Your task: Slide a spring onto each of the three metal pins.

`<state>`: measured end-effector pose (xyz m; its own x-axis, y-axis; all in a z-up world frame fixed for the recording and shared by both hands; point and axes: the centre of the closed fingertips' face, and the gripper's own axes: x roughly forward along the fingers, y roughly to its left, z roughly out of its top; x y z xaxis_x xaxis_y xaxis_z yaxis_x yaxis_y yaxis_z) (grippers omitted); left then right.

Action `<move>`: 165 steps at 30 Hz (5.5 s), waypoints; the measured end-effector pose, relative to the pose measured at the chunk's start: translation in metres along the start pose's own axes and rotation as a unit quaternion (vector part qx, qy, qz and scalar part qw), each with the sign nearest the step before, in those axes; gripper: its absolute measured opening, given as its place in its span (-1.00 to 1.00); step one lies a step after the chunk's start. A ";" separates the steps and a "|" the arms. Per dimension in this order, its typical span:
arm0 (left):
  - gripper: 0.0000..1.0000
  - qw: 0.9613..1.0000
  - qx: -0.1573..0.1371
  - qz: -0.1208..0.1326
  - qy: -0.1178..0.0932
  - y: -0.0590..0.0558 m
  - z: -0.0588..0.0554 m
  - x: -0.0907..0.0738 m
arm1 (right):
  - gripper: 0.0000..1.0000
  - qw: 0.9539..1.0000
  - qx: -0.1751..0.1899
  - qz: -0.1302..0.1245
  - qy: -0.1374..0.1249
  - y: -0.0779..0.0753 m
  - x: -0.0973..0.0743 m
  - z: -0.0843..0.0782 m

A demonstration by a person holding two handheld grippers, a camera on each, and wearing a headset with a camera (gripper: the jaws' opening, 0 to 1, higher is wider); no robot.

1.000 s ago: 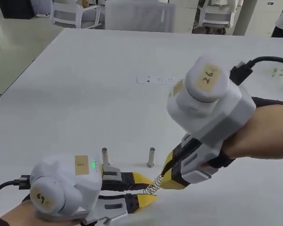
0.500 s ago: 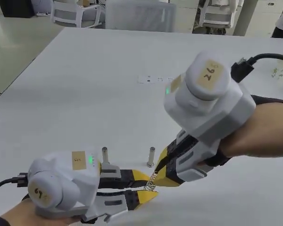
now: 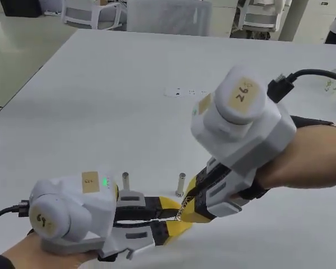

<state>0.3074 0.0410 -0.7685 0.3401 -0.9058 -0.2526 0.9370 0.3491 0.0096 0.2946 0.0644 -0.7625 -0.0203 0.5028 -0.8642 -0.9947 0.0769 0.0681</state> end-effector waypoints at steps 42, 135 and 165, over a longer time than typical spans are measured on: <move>-0.18 0.995 -0.063 0.078 -0.012 0.020 -0.021 -0.045 | -0.83 0.999 0.016 -0.029 0.010 -0.025 -0.011 -0.007; 0.14 0.981 -0.094 0.167 0.000 0.055 -0.042 -0.086 | -0.83 0.993 0.028 -0.071 0.085 -0.108 0.069 -0.031; 0.14 0.981 -0.091 0.172 0.004 0.057 -0.042 -0.090 | -0.59 0.995 0.000 -0.089 0.035 -0.103 0.055 -0.002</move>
<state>0.3267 0.1520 -0.7861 0.6324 -0.7252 -0.2723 0.7371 0.6714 -0.0764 0.3953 0.0827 -0.8181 0.1500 0.4202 -0.8950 -0.9831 0.1593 -0.0900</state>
